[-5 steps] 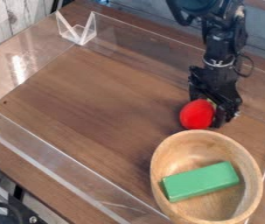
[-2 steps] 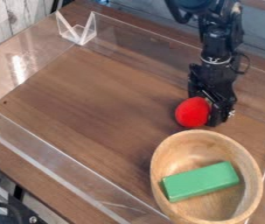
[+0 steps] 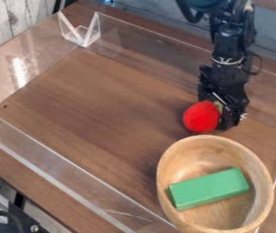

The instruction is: Move the red object to the left side of the table

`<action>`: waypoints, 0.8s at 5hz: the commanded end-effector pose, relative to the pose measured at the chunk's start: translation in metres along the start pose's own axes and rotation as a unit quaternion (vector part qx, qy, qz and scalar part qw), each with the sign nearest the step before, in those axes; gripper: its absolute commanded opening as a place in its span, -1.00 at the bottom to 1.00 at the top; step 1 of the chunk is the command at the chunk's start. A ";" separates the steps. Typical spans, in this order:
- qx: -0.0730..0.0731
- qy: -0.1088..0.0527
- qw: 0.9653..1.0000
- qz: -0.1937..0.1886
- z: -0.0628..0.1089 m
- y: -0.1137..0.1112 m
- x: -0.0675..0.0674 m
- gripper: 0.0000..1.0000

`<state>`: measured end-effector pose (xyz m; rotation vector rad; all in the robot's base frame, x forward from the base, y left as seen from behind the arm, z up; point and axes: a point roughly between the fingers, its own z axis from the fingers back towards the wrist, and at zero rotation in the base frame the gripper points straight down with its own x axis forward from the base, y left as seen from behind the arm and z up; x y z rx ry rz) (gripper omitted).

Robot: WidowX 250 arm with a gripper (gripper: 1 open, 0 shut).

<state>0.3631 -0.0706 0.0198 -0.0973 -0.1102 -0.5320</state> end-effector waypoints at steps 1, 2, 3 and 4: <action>-0.002 -0.010 1.000 -0.020 0.009 -0.001 -0.004 1.00; -0.007 -0.007 0.999 -0.037 0.011 -0.005 -0.012 1.00; -0.010 -0.004 0.999 -0.041 0.012 -0.006 -0.016 1.00; -0.014 -0.002 0.999 -0.044 0.014 -0.007 -0.019 1.00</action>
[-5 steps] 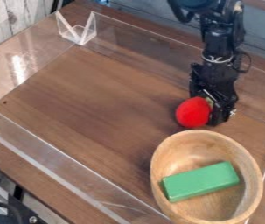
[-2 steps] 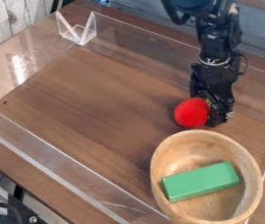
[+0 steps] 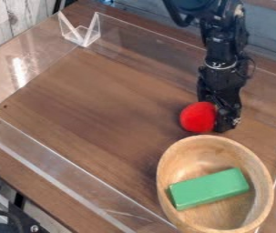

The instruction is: Move the red object to the left side of the table

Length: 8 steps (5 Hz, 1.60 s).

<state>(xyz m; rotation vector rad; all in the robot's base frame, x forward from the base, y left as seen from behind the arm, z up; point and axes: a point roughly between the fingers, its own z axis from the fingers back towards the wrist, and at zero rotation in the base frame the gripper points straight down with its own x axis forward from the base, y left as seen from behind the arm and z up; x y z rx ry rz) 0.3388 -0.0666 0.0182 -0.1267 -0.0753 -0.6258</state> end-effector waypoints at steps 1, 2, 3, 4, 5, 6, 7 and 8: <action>0.005 -0.016 1.000 0.011 0.015 0.009 0.007 1.00; 0.003 -0.011 1.000 0.004 0.019 -0.007 0.002 -1.00; 0.023 0.006 1.000 0.000 0.049 -0.023 -0.005 -1.00; 0.050 0.018 0.999 0.005 0.091 -0.012 -0.010 -1.00; 0.065 0.024 0.997 0.035 0.120 0.024 -0.023 -1.00; 0.075 0.029 0.994 0.069 0.134 0.053 -0.066 -1.00; 0.072 0.027 0.993 0.089 0.135 0.080 -0.115 -1.00; 0.071 0.016 0.990 0.123 0.137 0.114 -0.154 -1.00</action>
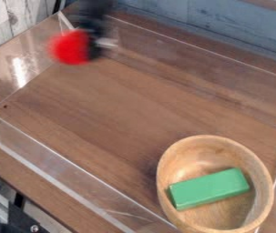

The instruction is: Move the red object to the left side of the table

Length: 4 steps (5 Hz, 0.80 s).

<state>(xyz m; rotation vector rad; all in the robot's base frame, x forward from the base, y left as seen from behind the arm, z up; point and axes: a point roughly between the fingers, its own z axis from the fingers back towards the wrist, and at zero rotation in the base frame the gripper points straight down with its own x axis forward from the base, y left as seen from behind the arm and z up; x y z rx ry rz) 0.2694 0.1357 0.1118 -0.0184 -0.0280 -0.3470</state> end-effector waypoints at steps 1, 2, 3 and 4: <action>0.012 -0.034 0.999 0.026 0.011 0.038 -0.015 -1.00; -0.003 -0.060 0.997 0.048 0.009 0.060 -0.019 -1.00; -0.016 -0.076 0.995 0.059 0.007 0.049 -0.015 -1.00; -0.036 -0.092 0.993 0.058 0.009 0.037 -0.008 -1.00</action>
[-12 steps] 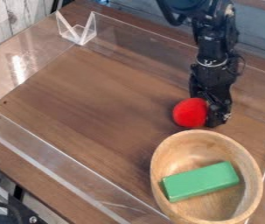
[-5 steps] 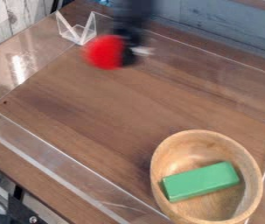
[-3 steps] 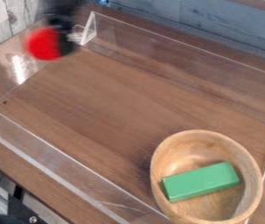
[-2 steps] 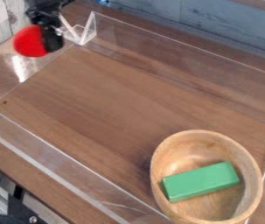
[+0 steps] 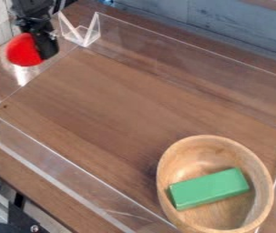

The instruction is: Move the red object to the left side of the table

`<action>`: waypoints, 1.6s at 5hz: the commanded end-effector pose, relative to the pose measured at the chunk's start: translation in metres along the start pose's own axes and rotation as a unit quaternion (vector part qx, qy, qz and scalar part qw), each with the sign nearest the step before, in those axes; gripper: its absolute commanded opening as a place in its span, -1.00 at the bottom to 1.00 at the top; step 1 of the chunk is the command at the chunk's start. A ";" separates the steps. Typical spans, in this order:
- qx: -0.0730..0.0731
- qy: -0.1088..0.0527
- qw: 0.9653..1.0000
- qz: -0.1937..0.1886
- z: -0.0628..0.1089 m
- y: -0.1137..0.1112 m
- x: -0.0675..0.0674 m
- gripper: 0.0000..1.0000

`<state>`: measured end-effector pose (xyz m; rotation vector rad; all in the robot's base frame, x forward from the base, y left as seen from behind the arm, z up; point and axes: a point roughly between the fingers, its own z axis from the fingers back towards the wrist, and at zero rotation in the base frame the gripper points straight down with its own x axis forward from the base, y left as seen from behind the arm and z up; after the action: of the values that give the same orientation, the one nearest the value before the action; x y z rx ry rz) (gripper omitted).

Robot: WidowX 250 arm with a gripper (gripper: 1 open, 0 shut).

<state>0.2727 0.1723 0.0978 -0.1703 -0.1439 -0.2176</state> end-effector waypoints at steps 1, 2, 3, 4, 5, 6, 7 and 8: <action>-0.001 -0.025 0.999 -0.041 0.019 -0.010 0.007 -1.00; -0.025 -0.027 0.997 -0.065 0.014 -0.014 0.006 -1.00; -0.037 -0.039 0.998 -0.037 0.007 -0.026 0.012 -1.00; -0.040 -0.045 0.998 -0.013 -0.003 -0.030 0.014 -1.00; -0.054 -0.039 0.997 -0.028 -0.008 -0.028 0.010 -1.00; -0.076 -0.033 0.996 -0.031 -0.011 -0.026 0.007 -1.00; -0.086 -0.028 0.995 -0.034 -0.017 -0.018 0.010 -1.00; -0.097 -0.021 0.994 -0.038 -0.020 -0.015 0.013 -1.00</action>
<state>0.2786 0.1451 0.0665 -0.4019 -0.1269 -0.2953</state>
